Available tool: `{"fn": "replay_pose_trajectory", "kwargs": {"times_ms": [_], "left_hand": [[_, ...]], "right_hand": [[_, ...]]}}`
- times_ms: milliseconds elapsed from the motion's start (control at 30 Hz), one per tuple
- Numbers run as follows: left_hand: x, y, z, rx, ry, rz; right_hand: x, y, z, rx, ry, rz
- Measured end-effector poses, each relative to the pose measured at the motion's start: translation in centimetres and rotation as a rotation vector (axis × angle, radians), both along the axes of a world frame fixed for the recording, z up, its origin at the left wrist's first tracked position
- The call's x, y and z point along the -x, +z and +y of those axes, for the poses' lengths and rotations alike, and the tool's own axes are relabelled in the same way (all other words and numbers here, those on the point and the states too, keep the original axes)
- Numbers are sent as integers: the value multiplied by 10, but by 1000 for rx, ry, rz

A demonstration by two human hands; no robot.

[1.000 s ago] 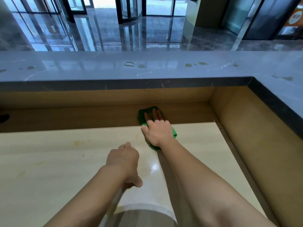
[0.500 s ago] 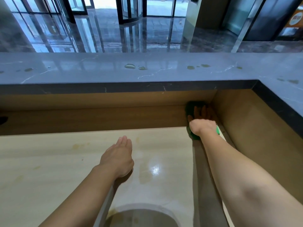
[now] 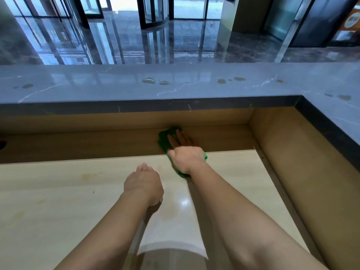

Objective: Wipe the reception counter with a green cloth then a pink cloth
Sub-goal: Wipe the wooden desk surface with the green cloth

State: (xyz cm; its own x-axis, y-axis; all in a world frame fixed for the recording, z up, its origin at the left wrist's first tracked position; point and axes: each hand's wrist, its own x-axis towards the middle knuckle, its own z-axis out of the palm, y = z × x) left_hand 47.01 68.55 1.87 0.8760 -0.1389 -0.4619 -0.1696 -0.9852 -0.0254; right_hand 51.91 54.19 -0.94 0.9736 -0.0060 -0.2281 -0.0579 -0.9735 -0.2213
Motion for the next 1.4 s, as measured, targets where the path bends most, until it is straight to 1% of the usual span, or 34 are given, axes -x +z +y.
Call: {"fn": "replay_pose_trajectory", "kwargs": {"times_ms": [100,200,267,367,467,567,667,867,1000,1200,1300,1400], "left_hand": [[3,-2,-2,-12,0,-27],[4,-2,-3,-11,13,-32],[3,-4,-2,5,18,-36],[4,-6,1,37,15,-37],[3,-4,5,60,17,-19],[11,2,4,78,7,-37],[29,8,-3,108,-48,-67],[74,14,-4,156,-111,-88],[105,19,-3,148,-208,-111],[131,27,1,159,-281,-95],[136,22,17,151,-274,-99],[143,24,43,134,-260,-113]], "right_hand": [[3,-3,-58,38,-175,4],[12,-3,-112,129,-344,34],[18,-5,-134,190,-416,42],[28,-4,-148,203,-462,64],[51,2,-146,211,-428,47],[77,-1,-143,130,-424,-14],[103,-7,-142,100,-435,-36],[169,-9,-124,138,-456,-54],[224,-6,-110,160,-457,-45],[305,-6,-95,144,-467,-39],[330,-7,-81,182,-523,-45],[336,-8,-49,210,-664,-27]]}}
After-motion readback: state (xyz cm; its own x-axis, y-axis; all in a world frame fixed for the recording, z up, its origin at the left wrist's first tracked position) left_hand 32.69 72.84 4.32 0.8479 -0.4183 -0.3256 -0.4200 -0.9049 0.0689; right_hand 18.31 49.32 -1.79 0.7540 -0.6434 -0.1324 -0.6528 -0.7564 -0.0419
